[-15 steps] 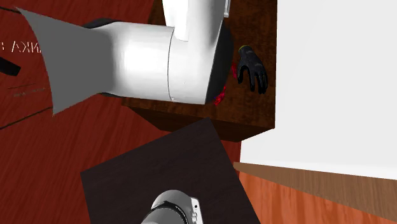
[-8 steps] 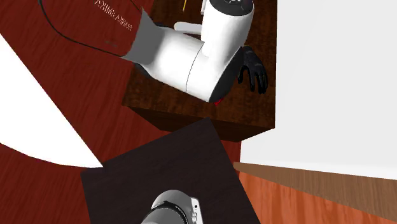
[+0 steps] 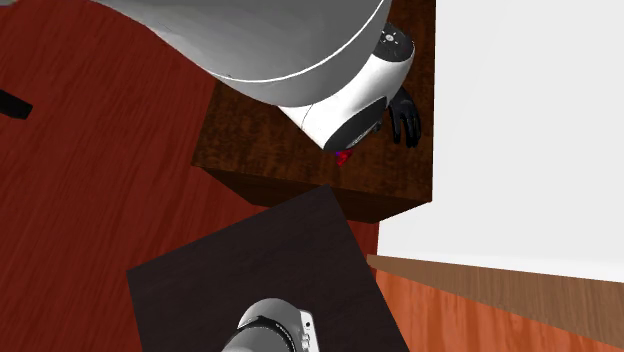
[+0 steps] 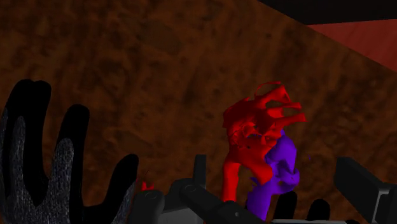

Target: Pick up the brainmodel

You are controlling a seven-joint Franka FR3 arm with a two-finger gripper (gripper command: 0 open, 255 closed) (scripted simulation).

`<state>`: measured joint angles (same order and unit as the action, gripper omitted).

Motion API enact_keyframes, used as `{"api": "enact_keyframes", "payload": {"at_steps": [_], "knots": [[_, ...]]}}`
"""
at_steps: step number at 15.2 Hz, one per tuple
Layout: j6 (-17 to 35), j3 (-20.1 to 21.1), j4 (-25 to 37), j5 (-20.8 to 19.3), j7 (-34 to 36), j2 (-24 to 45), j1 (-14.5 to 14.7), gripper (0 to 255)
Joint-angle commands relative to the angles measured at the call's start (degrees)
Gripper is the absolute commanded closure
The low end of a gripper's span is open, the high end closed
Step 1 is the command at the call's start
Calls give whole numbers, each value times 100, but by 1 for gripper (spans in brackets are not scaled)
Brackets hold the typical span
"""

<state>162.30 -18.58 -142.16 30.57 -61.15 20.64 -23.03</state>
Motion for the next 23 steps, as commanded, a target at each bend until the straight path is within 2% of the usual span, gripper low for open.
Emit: {"api": "enact_keyframes", "payload": {"at_steps": [1, 6, 7, 16, 23], "knots": [[116, 169, 66, 200, -174, 178, -147, 0], [323, 472, 184, 496, -426, 490, -391, 0], [330, 482, 188, 505, -428, 501, -394, 255], [322, 472, 184, 496, -426, 490, -391, 255], [-85, -126, -32, -119, 86, -121, 85, 255]]}}
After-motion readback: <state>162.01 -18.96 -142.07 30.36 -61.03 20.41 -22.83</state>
